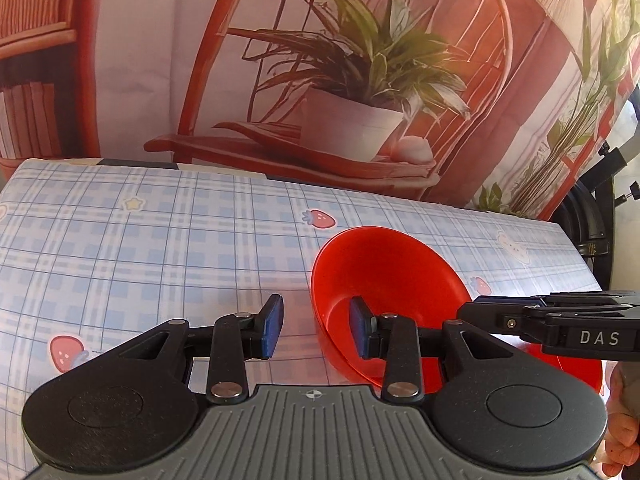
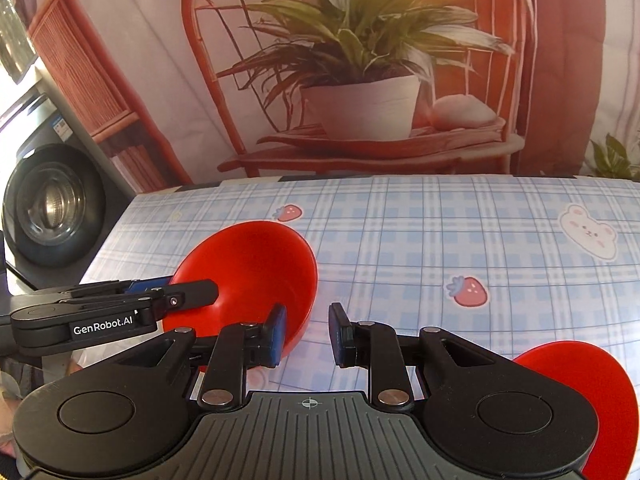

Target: Organize plates and bowls

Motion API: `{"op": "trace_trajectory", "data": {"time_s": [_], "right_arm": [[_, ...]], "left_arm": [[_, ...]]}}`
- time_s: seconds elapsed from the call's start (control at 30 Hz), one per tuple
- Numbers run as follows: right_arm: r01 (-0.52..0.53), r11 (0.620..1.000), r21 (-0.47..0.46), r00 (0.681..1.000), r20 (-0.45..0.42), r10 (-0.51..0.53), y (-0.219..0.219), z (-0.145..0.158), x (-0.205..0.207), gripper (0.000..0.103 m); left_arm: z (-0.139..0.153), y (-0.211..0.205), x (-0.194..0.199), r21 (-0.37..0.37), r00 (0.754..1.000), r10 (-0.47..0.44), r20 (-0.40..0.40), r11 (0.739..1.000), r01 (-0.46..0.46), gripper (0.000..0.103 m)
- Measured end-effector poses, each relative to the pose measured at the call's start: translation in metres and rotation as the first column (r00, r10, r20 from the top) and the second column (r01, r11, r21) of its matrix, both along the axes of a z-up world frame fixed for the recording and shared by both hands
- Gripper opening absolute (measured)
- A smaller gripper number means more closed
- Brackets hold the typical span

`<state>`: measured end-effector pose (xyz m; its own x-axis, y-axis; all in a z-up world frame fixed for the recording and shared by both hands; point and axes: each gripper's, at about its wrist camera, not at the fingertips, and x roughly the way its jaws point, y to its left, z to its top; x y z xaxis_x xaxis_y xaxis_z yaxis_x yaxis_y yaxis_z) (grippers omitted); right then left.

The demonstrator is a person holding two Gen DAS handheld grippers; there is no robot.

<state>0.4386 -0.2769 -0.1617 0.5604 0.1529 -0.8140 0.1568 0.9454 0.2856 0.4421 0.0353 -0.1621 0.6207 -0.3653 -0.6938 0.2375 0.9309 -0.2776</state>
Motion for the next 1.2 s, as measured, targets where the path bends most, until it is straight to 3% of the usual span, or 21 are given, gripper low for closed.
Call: {"op": "trace_trajectory", "data": {"time_s": [0.13,0.2,0.3,0.5,0.87,1.2], "right_arm": [[-0.007,1.000,0.013,1.000,-0.010,0.007,0.002,-0.006,0.003,0.021],[-0.009,1.000,0.024,1.000,-0.004,0.010,0.003,-0.005,0.003,0.013],[-0.005,1.000,0.028,1.000,0.010,0.005,0.004,-0.001,0.000,0.010],[0.038,0.996,0.081,0.997,0.058,-0.043,-0.002,0.021,-0.021,0.009],[0.143,0.980,0.141,0.971,0.172,-0.166,-0.033,0.059,-0.083,0.008],[0.261,0.947,0.186,0.926,0.229,-0.300,-0.085,0.063,-0.146,0.008]], "left_arm": [[-0.004,-0.001,0.000,-0.048,1.000,-0.011,-0.016,0.999,0.010,0.036],[-0.005,-0.002,0.000,-0.052,1.000,-0.010,-0.023,0.999,0.009,0.021],[-0.004,-0.004,-0.003,-0.014,1.000,-0.001,-0.021,1.000,0.001,0.015],[0.015,-0.006,-0.019,-0.002,1.000,-0.005,-0.006,1.000,0.005,0.014],[0.066,-0.057,-0.054,0.076,0.996,-0.075,0.056,0.995,0.071,0.014],[0.066,-0.124,-0.064,0.112,0.983,-0.181,0.041,0.978,0.176,0.014]]}}
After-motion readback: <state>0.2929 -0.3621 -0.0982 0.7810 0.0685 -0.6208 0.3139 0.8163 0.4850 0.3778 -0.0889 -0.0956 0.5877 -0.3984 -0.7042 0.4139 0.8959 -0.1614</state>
